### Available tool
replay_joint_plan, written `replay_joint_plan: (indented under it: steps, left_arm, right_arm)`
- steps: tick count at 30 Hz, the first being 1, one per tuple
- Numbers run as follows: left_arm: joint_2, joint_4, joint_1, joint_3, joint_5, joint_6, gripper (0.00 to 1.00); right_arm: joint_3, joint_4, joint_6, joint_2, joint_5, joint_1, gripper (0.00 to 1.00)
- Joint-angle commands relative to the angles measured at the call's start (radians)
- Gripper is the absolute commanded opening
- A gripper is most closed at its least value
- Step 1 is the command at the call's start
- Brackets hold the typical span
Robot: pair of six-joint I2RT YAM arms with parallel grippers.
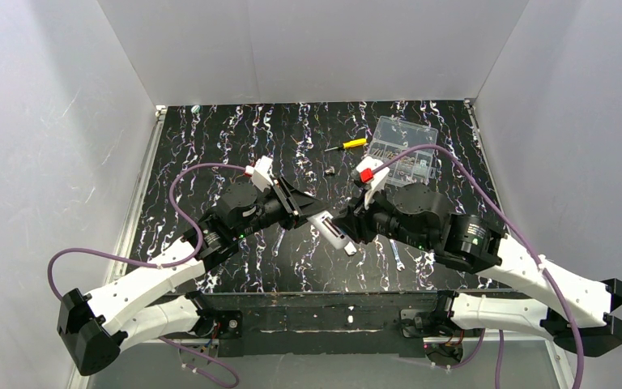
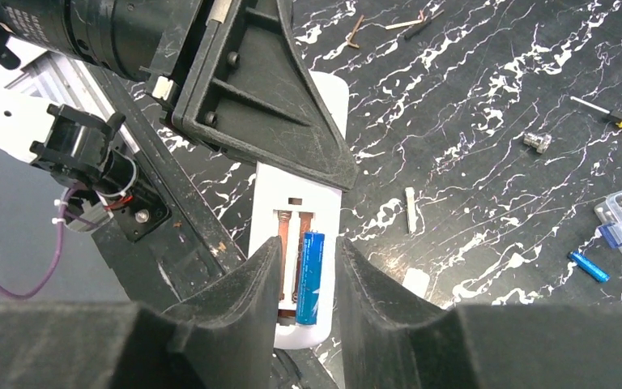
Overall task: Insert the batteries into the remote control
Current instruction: Load the battery into the remote control.
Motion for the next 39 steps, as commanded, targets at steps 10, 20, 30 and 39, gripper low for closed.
replay_joint_plan:
  steps: [10, 20, 30, 39]
  left_arm:
    - [-0.026, 0.063, 0.002, 0.005, 0.013, 0.003, 0.0]
    - [-0.027, 0.071, 0.002, 0.0, 0.01, 0.001, 0.0]
    - [-0.031, 0.075, 0.002, -0.007, 0.008, 0.002, 0.0]
    - [-0.029, 0.069, 0.001, 0.004, 0.008, -0.001, 0.0]
  right_arm:
    - [0.052, -0.05, -0.001, 0.058, 0.006, 0.004, 0.38]
    - [0.038, -0.039, 0.001, 0.04, 0.012, 0.004, 0.26]
    - [0.026, 0.015, 0.001, 0.01, -0.005, 0.004, 0.19]
    - [-0.043, 0.186, -0.011, -0.01, -0.06, 0.004, 0.15]
